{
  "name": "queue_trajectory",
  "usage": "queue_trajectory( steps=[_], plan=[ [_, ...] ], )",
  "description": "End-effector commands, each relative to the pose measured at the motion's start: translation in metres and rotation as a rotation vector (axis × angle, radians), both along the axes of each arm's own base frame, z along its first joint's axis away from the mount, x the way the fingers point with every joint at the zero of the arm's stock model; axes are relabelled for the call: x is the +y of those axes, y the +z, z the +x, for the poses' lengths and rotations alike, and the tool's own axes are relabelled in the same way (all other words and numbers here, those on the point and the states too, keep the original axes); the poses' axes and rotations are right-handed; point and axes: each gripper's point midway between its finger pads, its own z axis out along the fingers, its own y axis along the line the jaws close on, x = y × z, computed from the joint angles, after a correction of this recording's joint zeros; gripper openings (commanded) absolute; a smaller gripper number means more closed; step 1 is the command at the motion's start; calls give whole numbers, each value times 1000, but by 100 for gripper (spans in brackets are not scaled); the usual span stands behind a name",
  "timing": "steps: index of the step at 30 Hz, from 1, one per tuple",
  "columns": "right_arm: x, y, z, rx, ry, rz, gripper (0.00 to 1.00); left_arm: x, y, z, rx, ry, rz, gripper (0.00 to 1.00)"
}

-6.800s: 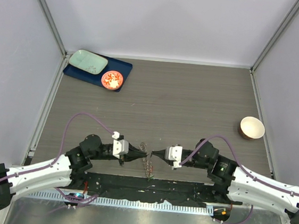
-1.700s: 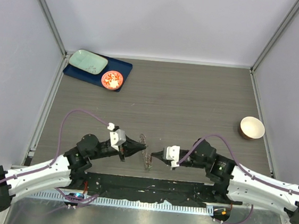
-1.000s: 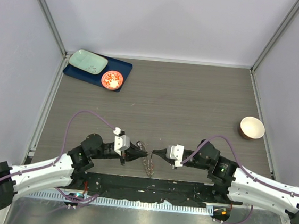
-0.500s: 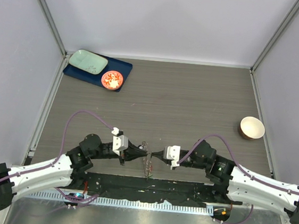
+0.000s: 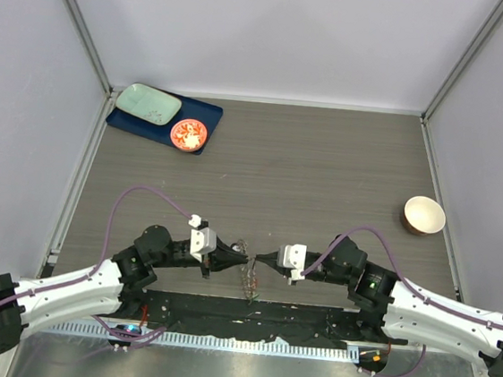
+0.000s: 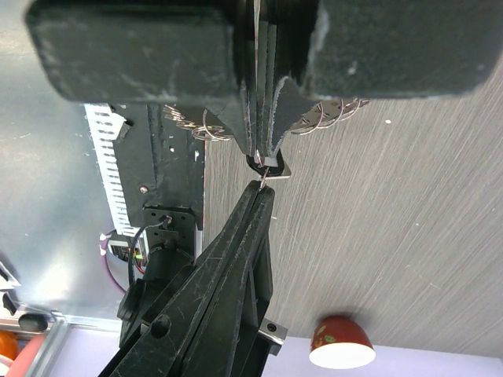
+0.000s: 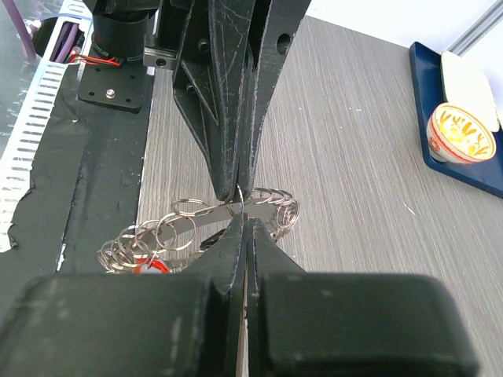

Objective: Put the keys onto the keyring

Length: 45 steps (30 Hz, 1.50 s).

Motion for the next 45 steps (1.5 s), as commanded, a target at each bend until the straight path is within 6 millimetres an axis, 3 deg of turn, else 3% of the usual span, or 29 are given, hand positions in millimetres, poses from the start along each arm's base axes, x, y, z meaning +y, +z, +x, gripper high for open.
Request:
queue_trajectory(
  steps=[1,45],
  plan=[
    [4,24,-2,-20,13,70,1,-4,43,2,-88,-9,-115,0],
    [9,24,-17,20,99,63,1,-14,45,-5,-81,-86,-120,0]
  ],
)
